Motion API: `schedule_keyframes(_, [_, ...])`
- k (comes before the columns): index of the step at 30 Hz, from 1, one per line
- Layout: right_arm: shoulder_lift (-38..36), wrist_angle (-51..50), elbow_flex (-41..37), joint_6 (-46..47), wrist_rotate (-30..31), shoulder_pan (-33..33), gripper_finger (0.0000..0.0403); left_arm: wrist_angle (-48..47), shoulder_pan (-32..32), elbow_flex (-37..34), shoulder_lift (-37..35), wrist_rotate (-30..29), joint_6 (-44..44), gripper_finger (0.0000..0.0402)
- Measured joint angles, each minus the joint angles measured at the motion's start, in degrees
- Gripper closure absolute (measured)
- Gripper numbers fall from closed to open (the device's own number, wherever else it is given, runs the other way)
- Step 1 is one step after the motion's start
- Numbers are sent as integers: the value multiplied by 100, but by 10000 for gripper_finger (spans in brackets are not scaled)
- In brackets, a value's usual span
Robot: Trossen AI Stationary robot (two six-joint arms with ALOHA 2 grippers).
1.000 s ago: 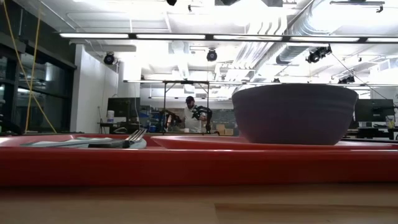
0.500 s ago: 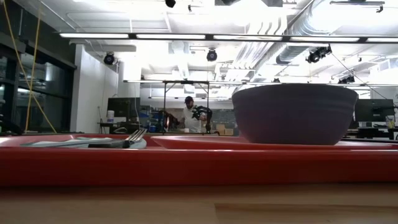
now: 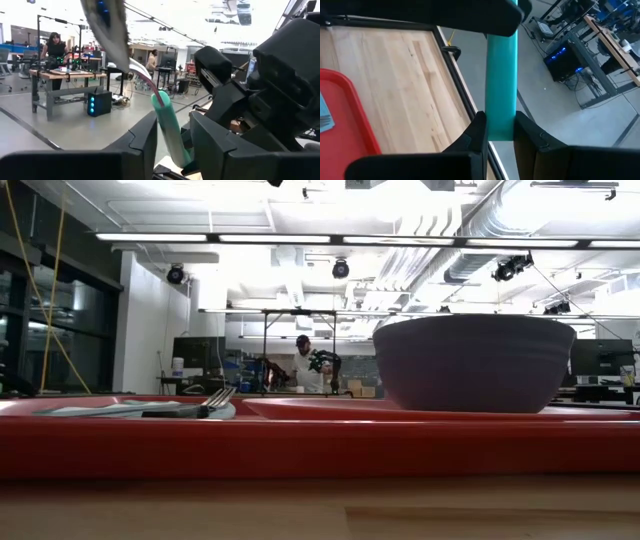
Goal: Set up tray
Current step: Put the blue spoon on the blue napkin to the left of the blue fork
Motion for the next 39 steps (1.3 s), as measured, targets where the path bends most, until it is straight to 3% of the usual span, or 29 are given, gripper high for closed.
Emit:
schedule_keyframes(3, [0, 0, 0, -3, -25, 4, 363, 0, 0, 0, 0, -11, 3, 286])
schedule_keyframes(7, [9, 16, 0, 18, -50, 2, 364, 20, -9, 0, -2, -28, -7, 358])
schedule_keyframes(20, [7, 11, 7, -21, -273, -7, 365, 72, -11, 0, 1, -50, 282, 360])
schedule_keyframes(22, [7, 13, 7, -39, -296, -7, 333, 71, -11, 0, 1, -25, 299, 360])
schedule_keyframes(27, [-116, -22, 7, -172, -338, -17, 209, 61, -2, 0, 1, -59, 400, 360])
schedule_keyframes(31, [-345, -7, 7, -371, 242, -20, 133, -132, -1, 0, 1, -39, 392, 360])
schedule_keyframes(36, [-777, -420, 7, -453, 1074, -73, 108, -853, -4, 0, -100, 442, 141, 360])
schedule_keyframes(39, [-1083, -987, 7, -115, 1307, -134, 106, -1867, 0, 0, -315, 1296, -680, 360])
